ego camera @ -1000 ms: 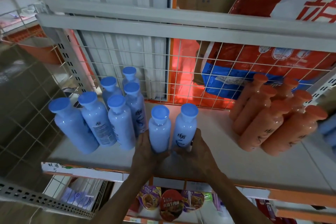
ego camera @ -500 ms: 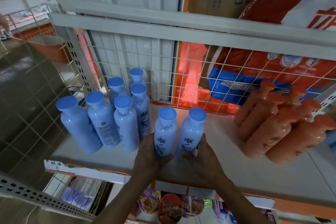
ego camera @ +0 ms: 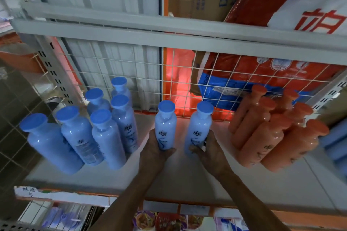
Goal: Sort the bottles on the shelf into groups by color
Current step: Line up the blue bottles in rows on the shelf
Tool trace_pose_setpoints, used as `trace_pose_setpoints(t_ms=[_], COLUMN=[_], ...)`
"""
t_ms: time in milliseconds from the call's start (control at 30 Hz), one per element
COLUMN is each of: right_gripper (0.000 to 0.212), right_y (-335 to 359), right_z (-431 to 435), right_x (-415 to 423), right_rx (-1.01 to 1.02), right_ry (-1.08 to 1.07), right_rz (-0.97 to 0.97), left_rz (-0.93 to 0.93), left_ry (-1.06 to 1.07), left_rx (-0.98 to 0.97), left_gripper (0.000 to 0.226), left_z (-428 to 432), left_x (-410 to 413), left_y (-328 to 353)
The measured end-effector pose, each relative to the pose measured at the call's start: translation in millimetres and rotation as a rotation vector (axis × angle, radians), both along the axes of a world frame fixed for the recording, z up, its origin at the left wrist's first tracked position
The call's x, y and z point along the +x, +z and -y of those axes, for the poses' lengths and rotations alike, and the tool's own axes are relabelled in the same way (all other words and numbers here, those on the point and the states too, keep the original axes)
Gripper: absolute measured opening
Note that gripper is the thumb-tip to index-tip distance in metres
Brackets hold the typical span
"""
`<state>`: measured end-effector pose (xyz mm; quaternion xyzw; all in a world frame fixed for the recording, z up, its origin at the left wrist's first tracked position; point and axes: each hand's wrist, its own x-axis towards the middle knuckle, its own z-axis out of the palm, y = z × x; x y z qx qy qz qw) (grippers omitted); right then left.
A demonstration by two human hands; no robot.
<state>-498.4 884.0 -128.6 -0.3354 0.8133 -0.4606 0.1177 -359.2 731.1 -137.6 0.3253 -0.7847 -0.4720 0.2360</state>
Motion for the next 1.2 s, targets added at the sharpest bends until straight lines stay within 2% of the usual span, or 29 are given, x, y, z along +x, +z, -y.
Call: trace_pose_setpoints(t_ms=[333, 600, 800, 967, 1200], right_gripper=[0.061, 0.066, 0.073, 0.063, 0.063], right_y=[-4.4, -11.2, -11.5, -8.3, -10.5], right_z=[12.6, 25.1, 33.8, 38.2, 43.7], right_x=[-47.0, -65.4, -73.1, -77.5, -78.1], right_rx=[-0.043, -0.102, -0.144, -0.117, -0.113], right_ry=[0.022, 0.016, 0.018, -0.012, -0.028], right_rz=[0.048, 0.027, 0.024, 0.040, 0.049], left_rz=[0.001, 0.035, -0.007, 0.018, 0.034], left_ry=[0.025, 0.040, 0.081, 0.120, 0.114], left_rx=[-0.009, -0.049, -0.099, -0.141, -0.098], left_gripper=[0.069, 0.079, 0.080, 0.080, 0.081], left_z=[2.1, 5.5, 2.8, 6.3, 20.8], left_x=[-62.6, -92.4, -102.1, -104.4, -111.1], left_y=[-2.1, -1.8, 0.5, -2.2, -3.7])
